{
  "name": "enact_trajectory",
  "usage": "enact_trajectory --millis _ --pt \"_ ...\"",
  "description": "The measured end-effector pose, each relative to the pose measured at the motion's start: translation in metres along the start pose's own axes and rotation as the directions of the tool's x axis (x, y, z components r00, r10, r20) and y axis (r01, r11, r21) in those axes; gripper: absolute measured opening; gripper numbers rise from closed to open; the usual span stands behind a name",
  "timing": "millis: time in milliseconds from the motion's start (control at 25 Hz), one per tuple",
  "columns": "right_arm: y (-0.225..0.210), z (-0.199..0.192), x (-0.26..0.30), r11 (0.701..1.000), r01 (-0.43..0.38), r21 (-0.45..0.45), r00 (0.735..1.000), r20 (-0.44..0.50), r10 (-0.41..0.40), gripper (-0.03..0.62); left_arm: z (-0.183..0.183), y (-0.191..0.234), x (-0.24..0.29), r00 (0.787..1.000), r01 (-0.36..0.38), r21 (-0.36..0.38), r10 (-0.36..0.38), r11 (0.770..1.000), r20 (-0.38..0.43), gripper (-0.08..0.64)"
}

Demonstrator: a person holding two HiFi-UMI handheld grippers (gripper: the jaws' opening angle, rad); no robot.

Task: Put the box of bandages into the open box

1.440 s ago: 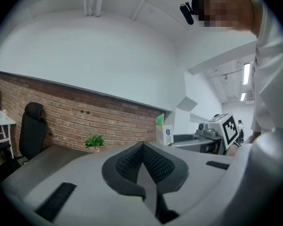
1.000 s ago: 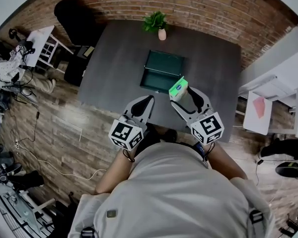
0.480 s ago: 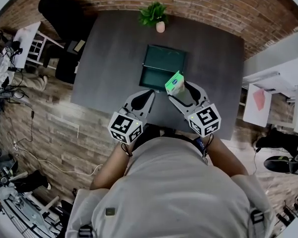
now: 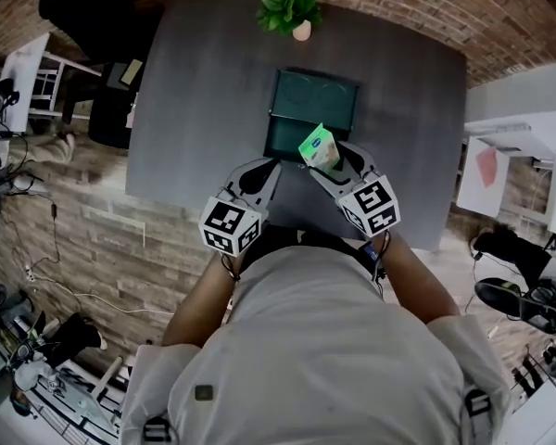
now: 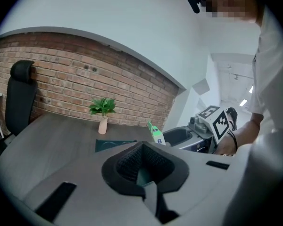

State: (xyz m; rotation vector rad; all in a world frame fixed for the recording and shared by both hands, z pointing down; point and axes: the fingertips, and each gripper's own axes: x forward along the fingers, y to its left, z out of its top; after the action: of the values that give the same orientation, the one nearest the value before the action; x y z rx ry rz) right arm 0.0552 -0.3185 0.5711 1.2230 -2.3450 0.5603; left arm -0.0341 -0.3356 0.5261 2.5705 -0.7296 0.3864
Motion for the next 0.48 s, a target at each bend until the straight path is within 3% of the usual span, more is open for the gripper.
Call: enact_trajectory --millis 200,480 --pt "-0.01 -0.018 0.04 0.999 0.002 -0.054 0.996 -0.084 -0.006 0.307 -0.015 0.029 0.022 0.997 0.03 -0.008 -0.03 1.0 -0.07 0.015" --pt "-0.023 -0.055 0.075 0.995 -0.016 -0.097 0.972 -0.237 -0.007 0.305 -0.045 0.052 0.053 0.988 0.062 -0.041 -0.067 0.997 -0.14 0.015"
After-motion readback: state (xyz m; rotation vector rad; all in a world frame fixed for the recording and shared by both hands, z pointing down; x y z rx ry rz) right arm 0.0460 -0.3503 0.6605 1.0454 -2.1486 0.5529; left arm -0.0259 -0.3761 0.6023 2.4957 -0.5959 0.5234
